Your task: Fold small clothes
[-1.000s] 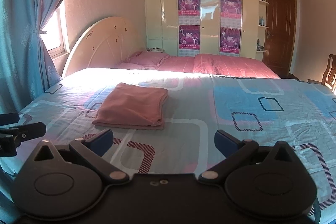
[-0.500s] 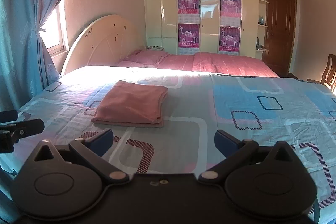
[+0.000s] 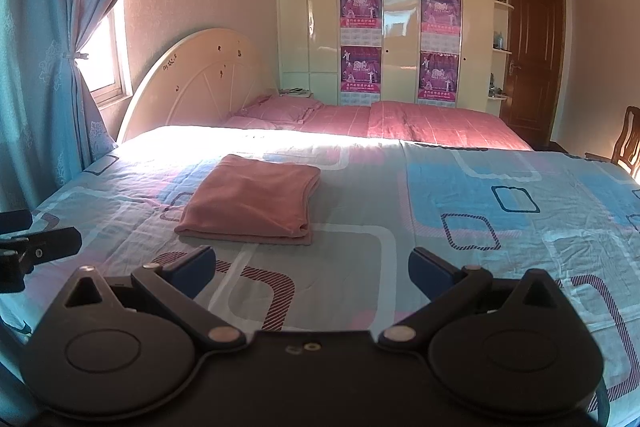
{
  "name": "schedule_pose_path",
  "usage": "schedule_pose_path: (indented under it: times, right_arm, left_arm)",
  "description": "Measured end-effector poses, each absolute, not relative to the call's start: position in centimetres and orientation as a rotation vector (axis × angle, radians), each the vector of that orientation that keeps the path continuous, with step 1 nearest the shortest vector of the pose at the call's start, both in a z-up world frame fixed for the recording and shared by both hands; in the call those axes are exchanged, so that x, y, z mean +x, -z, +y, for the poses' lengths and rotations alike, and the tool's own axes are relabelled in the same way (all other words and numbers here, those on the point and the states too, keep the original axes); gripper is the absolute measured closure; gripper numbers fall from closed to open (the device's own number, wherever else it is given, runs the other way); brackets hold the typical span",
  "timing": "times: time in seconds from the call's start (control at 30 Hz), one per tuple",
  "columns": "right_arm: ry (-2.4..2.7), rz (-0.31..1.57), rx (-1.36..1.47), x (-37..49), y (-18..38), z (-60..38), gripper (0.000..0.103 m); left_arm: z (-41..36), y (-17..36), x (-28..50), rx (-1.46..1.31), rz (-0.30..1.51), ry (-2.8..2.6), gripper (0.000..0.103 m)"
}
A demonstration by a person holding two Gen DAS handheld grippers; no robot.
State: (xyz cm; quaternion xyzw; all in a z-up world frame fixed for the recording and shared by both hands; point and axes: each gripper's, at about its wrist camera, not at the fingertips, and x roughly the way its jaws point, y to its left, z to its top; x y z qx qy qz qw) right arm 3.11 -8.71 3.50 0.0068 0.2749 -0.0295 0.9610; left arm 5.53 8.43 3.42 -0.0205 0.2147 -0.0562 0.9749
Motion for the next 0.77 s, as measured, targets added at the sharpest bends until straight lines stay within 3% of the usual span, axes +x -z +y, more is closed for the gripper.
schedule_pose_path:
  times: [0.77]
  right_arm:
    - [0.049,0.546,0.002,3.44,-4.05,-8.63,0.001]
  left_arm:
    - [8.53,-3.54,5.51,-0.05,0.43,0.135,0.001]
